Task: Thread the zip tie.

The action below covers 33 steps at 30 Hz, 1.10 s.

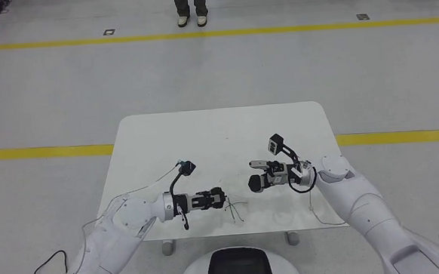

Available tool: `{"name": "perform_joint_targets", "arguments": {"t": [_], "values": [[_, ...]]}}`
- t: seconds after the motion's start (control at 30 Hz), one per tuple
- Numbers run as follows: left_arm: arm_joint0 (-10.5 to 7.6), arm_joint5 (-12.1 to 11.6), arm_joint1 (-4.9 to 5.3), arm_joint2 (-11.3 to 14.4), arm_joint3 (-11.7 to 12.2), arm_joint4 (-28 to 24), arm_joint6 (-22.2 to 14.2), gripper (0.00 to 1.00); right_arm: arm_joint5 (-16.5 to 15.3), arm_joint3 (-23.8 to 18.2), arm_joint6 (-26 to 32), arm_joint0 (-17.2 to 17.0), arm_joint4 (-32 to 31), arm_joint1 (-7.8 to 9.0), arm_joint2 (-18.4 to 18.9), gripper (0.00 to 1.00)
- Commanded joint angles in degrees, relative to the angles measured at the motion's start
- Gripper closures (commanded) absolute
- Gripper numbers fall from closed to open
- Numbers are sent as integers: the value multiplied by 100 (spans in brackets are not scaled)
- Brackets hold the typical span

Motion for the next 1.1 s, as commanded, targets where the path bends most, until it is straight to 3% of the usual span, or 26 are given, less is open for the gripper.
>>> {"name": "perform_joint_targets", "arguments": {"t": [0.0,0.2,0.33,1.07], "values": [[8,0,9,-82,-20,-154,-142,100,0,0,0,0,0,0,0,0],[53,0,1,-461,53,-571,-540,100,0,0,0,0,0,0,0,0],[95,0,-34,-823,145,-914,-1041,100,0,0,0,0,0,0,0,0],[95,0,-34,-823,145,-914,-1041,100,0,0,0,0,0,0,0,0]]}}
